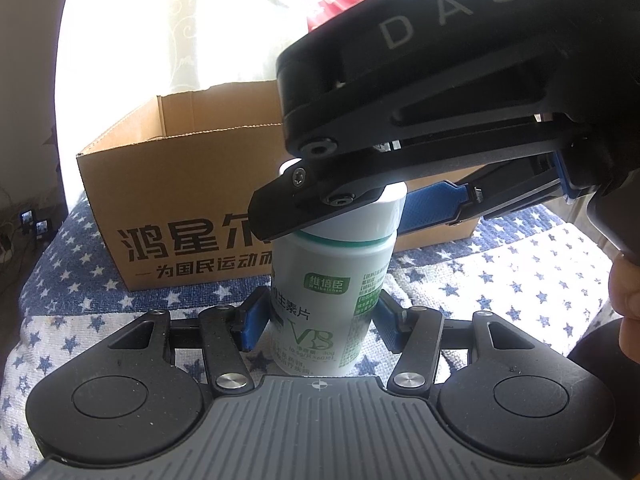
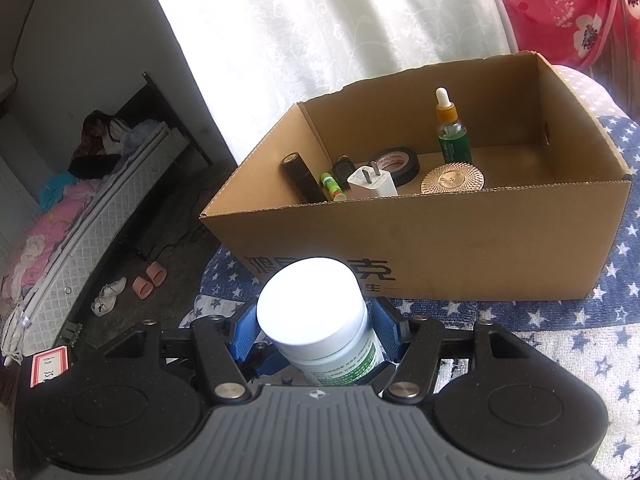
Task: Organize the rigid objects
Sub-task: 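Grasp the white pill bottle by its body with the right tool and lift, then carry the pill bottle into the box and release it with the right tool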
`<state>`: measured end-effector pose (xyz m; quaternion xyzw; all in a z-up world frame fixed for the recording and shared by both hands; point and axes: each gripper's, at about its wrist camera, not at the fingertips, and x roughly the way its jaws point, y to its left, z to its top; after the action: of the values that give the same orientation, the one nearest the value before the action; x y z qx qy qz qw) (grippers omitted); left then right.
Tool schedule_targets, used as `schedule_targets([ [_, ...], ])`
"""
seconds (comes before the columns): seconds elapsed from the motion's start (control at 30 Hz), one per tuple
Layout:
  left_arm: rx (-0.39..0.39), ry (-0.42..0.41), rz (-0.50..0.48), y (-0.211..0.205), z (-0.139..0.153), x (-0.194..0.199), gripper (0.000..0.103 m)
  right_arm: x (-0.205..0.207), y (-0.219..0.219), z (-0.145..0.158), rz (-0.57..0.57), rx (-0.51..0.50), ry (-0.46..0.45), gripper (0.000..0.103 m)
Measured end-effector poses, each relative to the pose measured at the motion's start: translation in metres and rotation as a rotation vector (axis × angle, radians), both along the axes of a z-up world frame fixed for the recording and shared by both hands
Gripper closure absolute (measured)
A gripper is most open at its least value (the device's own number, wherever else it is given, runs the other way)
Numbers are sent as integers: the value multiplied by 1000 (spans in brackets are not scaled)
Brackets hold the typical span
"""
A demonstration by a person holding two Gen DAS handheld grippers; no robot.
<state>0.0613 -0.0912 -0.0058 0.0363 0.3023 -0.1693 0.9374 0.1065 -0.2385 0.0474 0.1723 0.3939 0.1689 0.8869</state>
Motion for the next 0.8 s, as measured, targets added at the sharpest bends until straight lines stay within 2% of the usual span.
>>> schedule_targets([
  [0.2,6,-15,4,1,6,-7,47,-3,1,3,3,-1,-8,40],
  [0.33,17,-61,6,1,20,-19,48,-15,2,17,14,-3,-56,40],
  [0.57,45,-195,12,3,66,-40,48,-32,6,68,39,-7,-159,40],
  [0.8,44,-224,-61,-13,116,-7,48,-20,1,120,46,-75,-260,40],
])
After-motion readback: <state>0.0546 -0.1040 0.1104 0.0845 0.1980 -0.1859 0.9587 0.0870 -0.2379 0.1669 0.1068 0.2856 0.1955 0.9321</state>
